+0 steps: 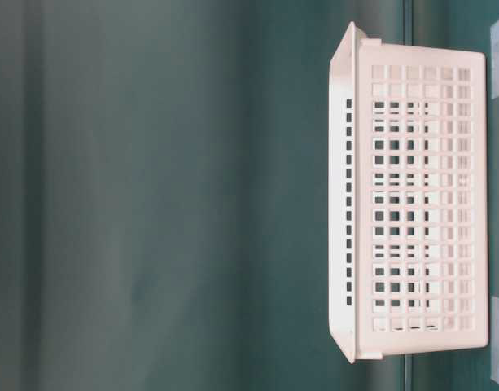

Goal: Put the tape into the white basket.

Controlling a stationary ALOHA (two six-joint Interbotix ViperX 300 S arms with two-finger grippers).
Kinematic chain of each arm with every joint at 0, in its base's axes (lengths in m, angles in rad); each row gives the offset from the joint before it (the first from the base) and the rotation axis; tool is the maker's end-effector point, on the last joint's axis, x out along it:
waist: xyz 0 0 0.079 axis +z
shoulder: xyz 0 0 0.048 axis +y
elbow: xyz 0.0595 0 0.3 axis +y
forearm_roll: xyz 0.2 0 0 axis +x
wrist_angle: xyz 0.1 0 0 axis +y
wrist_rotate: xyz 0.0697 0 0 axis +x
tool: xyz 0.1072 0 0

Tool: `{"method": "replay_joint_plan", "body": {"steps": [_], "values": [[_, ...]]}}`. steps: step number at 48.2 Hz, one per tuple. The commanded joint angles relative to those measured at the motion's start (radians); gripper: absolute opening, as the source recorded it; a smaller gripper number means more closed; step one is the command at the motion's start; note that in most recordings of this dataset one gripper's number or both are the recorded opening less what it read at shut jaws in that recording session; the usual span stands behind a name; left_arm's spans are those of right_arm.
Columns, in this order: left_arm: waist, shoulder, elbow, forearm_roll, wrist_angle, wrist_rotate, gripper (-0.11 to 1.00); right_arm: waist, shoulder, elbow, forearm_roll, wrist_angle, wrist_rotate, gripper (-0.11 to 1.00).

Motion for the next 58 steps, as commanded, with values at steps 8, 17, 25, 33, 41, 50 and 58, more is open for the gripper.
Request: {"method": "replay_joint_plan", "body": {"steps": [8, 17, 25, 33, 41, 50, 58], "values": [[-0.003, -0.003, 0.012, -0.002, -0.005, -0.002, 0.47, -0.003, 0.017, -0.046, 0.006, -0.002, 0.029, 0.89], [-0.005, -0.025, 0.049, -0.002, -0.003, 0.0, 0.39, -0.003, 0.063, -0.067, 0.005, 0.028, 0.057, 0.89], [-0.003, -0.043, 0.084, -0.002, 0.0, 0.002, 0.39, -0.003, 0.123, -0.115, 0.002, 0.051, 0.055, 0.9], [-0.003, -0.058, 0.101, -0.002, 0.031, 0.0, 0.39, -0.003, 0.178, -0.156, -0.002, 0.06, 0.054, 0.96], [-0.003, -0.075, 0.107, -0.002, 0.089, 0.0, 0.39, -0.003, 0.238, -0.184, -0.003, 0.06, 0.052, 0.96], [-0.003, -0.083, 0.124, -0.002, 0.127, 0.002, 0.39, -0.003, 0.308, -0.222, -0.003, 0.077, 0.052, 0.96], [-0.003, -0.083, 0.149, -0.002, 0.132, 0.005, 0.39, -0.003, 0.367, -0.267, -0.011, 0.133, 0.051, 0.96]]}}
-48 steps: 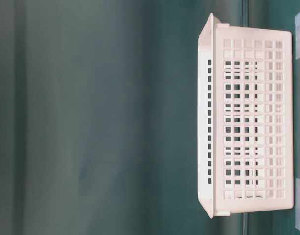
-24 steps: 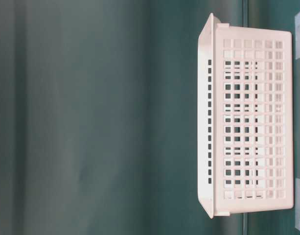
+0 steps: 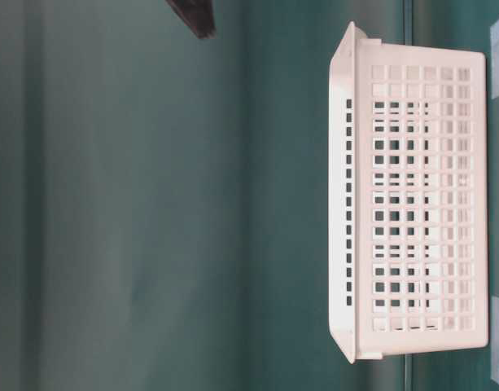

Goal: Put the tape into the white basket.
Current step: 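Move the open right gripper inward toward the teal tape roll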

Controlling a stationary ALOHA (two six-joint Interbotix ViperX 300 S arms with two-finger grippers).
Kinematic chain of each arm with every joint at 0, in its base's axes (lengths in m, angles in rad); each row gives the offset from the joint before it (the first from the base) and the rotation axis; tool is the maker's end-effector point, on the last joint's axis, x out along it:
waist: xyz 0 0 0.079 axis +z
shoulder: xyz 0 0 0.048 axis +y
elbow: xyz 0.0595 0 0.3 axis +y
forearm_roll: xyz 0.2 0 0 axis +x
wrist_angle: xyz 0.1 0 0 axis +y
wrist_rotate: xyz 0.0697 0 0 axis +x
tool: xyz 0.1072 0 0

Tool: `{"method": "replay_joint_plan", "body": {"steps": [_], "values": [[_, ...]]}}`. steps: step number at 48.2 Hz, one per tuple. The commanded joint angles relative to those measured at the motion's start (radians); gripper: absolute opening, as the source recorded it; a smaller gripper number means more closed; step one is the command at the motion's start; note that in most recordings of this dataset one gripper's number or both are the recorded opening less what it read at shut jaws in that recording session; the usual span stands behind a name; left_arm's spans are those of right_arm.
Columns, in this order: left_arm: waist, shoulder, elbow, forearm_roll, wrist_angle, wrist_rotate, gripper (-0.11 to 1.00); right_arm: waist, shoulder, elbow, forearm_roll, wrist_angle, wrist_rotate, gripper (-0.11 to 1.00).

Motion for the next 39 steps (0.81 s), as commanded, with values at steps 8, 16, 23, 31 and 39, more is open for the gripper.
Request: {"method": "replay_joint_plan", "body": {"steps": [8, 16, 23, 31, 39], "values": [[-0.003, 0.006, 0.014, -0.002, 0.003, 0.002, 0.39, -0.002, 0.072, -0.086, -0.018, 0.048, -0.003, 0.96], [-0.003, 0.006, 0.029, 0.002, 0.032, 0.015, 0.39, -0.002, 0.117, -0.115, -0.026, 0.049, -0.003, 0.96], [-0.003, -0.011, 0.044, 0.003, 0.037, 0.031, 0.39, -0.002, 0.153, -0.132, -0.028, 0.049, -0.005, 0.96], [-0.003, -0.091, 0.097, 0.003, 0.051, 0.023, 0.39, 0.008, 0.198, -0.152, -0.028, 0.049, -0.003, 0.96], [-0.003, -0.199, 0.144, 0.003, 0.08, 0.021, 0.39, 0.028, 0.247, -0.189, -0.028, 0.063, -0.003, 0.96]]}}
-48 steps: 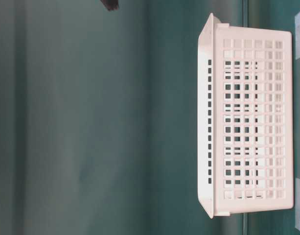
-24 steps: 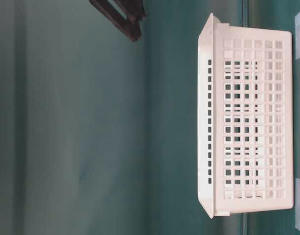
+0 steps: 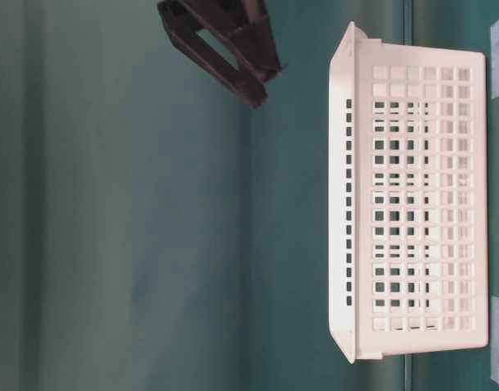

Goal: Put the tape into the white basket.
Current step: 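Move the open right gripper inward toward the teal tape roll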

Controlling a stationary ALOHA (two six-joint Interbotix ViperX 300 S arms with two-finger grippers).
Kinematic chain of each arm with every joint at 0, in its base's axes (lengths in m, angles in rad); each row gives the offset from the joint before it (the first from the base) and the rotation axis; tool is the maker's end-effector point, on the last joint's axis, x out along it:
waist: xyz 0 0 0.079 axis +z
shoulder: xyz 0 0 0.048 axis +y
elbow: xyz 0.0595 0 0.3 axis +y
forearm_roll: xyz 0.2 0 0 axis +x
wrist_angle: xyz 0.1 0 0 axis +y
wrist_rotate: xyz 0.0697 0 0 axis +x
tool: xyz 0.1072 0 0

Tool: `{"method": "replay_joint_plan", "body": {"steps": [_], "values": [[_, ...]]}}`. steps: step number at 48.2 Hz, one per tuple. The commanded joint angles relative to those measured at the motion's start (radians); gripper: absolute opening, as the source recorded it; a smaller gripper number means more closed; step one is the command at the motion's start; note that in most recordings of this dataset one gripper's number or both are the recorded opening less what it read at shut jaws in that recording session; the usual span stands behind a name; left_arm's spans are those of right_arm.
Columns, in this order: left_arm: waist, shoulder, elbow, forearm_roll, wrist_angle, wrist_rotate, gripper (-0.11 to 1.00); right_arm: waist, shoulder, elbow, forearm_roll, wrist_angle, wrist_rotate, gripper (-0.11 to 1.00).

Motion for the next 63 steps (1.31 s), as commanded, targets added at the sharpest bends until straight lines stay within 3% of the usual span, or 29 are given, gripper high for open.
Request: {"method": "replay_joint_plan", "body": {"steps": [1, 8, 63], "values": [[-0.003, -0.046, 0.0, 0.002, 0.006, -0.002, 0.39, 0.009, 0.017, -0.051, -0.002, 0.012, 0.0, 0.96], [-0.003, -0.098, 0.008, 0.002, 0.034, 0.005, 0.39, 0.011, 0.054, -0.095, -0.002, 0.069, 0.0, 0.96], [-0.003, -0.081, 0.011, 0.002, 0.026, 0.005, 0.39, 0.109, 0.302, -0.327, 0.005, 0.245, 0.009, 0.96]]}}
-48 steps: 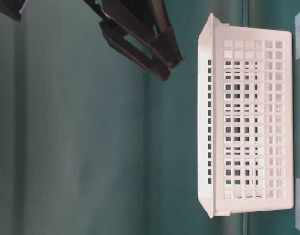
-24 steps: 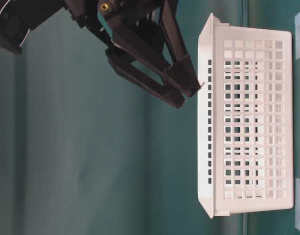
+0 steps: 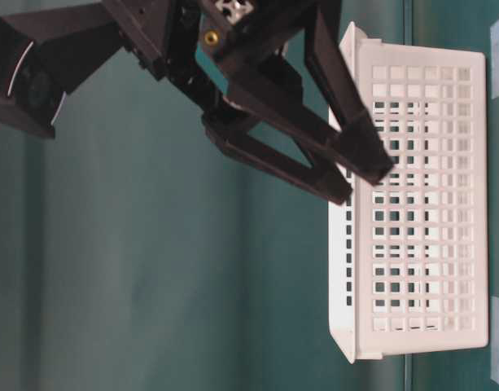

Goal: Put the tape into the white basket.
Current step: 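Move the open right gripper inward toward the teal tape roll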

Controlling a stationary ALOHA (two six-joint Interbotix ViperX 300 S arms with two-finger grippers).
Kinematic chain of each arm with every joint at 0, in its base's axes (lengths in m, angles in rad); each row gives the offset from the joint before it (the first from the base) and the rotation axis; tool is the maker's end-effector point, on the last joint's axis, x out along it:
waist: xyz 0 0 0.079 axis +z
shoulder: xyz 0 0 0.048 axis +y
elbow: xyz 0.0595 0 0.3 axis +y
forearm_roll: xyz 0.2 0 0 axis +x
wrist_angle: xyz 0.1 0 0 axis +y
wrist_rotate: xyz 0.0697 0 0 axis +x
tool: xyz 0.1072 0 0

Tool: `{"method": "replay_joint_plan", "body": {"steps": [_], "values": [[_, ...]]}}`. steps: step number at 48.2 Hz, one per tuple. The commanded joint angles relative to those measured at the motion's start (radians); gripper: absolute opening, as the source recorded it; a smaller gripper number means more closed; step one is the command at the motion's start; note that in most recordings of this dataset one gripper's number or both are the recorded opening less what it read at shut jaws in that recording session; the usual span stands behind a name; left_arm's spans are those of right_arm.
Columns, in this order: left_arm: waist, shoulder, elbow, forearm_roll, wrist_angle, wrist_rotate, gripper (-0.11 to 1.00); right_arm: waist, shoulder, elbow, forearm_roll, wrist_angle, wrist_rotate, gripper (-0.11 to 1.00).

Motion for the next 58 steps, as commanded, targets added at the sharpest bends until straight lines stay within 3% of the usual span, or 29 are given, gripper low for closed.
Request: {"method": "replay_joint_plan", "body": {"steps": [1, 28, 58], "values": [[-0.003, 0.017, -0.012, 0.002, -0.011, -0.002, 0.39, 0.005, 0.003, -0.043, 0.003, 0.021, 0.0, 0.96], [-0.003, 0.017, -0.009, 0.003, -0.018, -0.002, 0.39, 0.077, 0.103, -0.129, 0.002, 0.061, 0.0, 0.96], [-0.003, 0.017, -0.008, 0.003, -0.02, -0.003, 0.39, 0.106, 0.201, -0.186, 0.002, 0.095, 0.0, 0.96]]}}
